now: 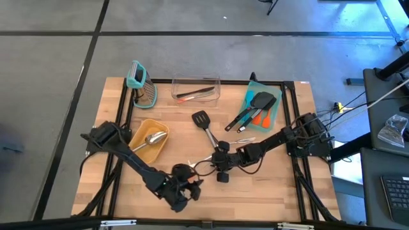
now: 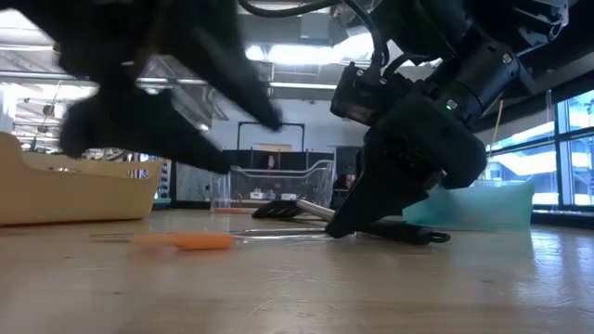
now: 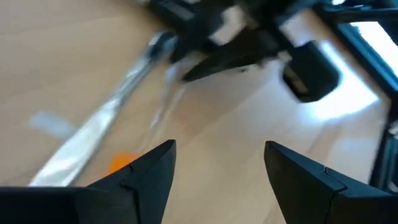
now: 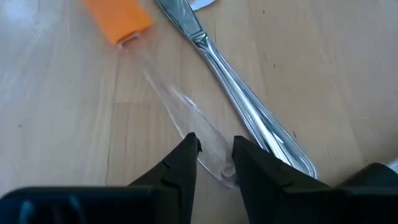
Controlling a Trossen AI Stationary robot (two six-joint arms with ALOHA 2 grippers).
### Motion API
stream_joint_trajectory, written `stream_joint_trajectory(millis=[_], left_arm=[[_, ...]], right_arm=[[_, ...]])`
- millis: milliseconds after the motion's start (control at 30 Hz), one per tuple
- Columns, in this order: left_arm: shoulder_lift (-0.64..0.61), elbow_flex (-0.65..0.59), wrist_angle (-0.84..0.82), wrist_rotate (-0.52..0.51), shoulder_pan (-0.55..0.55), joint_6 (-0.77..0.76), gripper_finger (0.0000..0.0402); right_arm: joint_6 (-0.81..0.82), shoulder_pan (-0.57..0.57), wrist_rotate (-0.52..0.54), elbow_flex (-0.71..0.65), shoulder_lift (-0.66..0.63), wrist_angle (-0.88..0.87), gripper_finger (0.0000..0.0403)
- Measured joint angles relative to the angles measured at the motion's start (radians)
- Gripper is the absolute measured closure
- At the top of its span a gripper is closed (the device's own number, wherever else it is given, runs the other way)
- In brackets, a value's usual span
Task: Pick & Place Kitchen Items
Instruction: Put the orange spatula into the green bin
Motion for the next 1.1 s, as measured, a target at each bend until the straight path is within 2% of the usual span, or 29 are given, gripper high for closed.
stream_joint_trajectory(millis=[133, 300, 467, 567, 700, 1000, 1100], left_arm=[[-0.032, 0.000, -0.189, 0.039, -0.025, -0.179, 0.0160], [-0.041, 0.000, -0.250, 0.087, -0.033, -0.231, 0.0160], [-0.041, 0.000, -0.259, 0.074, -0.030, -0.206, 0.0160], [-0.041, 0.000, -0.318, 0.070, -0.019, -0.211, 0.0160], [-0.041, 0.000, -0.408, 0.150, 0.018, -0.210, 0.0160], [-0.080, 0.000, -0.458, 0.188, 0.114, -0.052, 0.0160], [-0.093, 0.000, -0.462, 0.231, 0.154, 0.011, 0.0160]], right_arm=[[-0.001, 0.012, 0.014, -0.001, 0.003, -0.005, 0.0297], [-0.004, 0.033, 0.051, -0.001, 0.006, -0.005, 0.0297], [0.000, 0.042, 0.048, -0.001, 0.006, -0.006, 0.0297], [0.000, 0.053, 0.049, -0.001, 0.007, -0.011, 0.0297], [0.001, 0.065, 0.066, -0.001, 0.021, -0.008, 0.0297], [0.007, 0.072, 0.099, -0.006, 0.030, 0.003, 0.0297], [0.007, 0.079, 0.104, -0.006, 0.030, 0.003, 0.0297]])
